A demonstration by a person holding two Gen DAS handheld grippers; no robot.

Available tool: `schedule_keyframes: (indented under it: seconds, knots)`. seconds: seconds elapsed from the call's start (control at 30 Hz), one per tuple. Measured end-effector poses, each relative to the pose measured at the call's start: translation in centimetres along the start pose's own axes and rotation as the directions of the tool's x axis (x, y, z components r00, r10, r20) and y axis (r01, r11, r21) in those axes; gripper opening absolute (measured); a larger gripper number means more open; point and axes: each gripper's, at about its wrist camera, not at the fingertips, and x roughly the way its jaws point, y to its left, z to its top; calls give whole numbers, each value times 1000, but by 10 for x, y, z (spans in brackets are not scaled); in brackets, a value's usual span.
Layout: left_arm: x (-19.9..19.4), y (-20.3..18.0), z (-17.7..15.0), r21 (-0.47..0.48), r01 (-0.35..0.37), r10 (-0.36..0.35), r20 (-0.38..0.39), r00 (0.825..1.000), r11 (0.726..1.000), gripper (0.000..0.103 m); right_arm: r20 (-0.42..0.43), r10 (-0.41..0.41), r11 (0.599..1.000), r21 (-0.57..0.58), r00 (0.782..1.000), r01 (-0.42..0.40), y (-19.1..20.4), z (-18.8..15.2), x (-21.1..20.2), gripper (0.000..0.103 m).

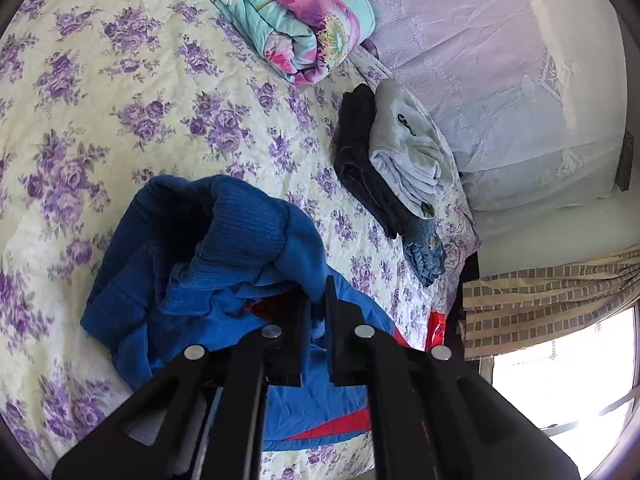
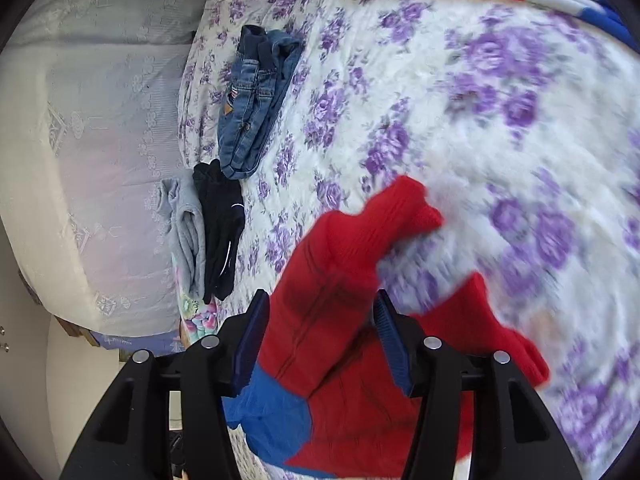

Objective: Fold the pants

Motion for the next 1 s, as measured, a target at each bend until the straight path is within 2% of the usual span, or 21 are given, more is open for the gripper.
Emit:
schedule_keyframes:
  seconds: [0.03, 0.1, 0.17, 0.3, 0.37, 0.43, 0.53, 0.6, 0.67, 0.73, 0.83, 0.93, 1.0]
  knots:
    - [0, 0, 5, -1, -3, 3, -2, 1000, 1000, 5, 14, -16, 999, -50, 1000, 16, 7, 2, 3, 32]
    - [-1, -2, 13, 6, 4, -4, 0, 1000, 1000, 5, 46, -8, 992, -126, 999, 14, 21, 3, 0, 14]
    - [-8, -9, 23, 26, 20, -21, 14, 1000, 999, 5, 69, 41, 980, -199, 997, -26, 41, 4, -10, 6]
    - [-33, -21, 27, 52, 99, -101, 55, 993, 994, 5, 101, 180, 940, -311, 978, -141, 78, -6, -54, 6]
    - [-49, -18, 14, 78, 147, -152, 65, 986, 986, 5, 106, 204, 918, -366, 973, -153, 77, -21, -77, 6]
    - [-60, -1, -10, 90, 179, -185, 66, 980, 980, 5, 99, 174, 922, -367, 980, -126, 53, -34, -87, 6]
    - [-52, 54, -50, 29, 177, -178, 8, 984, 984, 5, 69, 76, 972, -228, 995, -58, -18, -46, -83, 6]
    - [-39, 87, -68, -23, 171, -171, -29, 985, 985, 5, 66, 80, 988, -136, 995, -70, -53, -47, -80, 6]
    - [-26, 110, -82, -73, 176, -180, -55, 982, 982, 5, 64, 111, 989, -101, 992, -104, -65, -48, -79, 6]
    - [-27, 111, -84, -68, 183, -186, -45, 981, 981, 5, 73, 111, 986, -136, 991, -100, -56, -49, -79, 6]
    - [-36, 88, -73, 12, 203, -202, -15, 979, 979, 5, 82, 147, 972, -194, 986, -129, -34, -51, -87, 6]
    - [-45, 70, -63, 94, 181, -185, 30, 982, 979, 5, 88, 163, 964, -228, 983, -140, -26, -56, -93, 6]
    - [-43, 71, -59, 129, 161, -167, 31, 986, 979, 5, 81, 149, 968, -216, 986, -128, -35, -59, -93, 6]
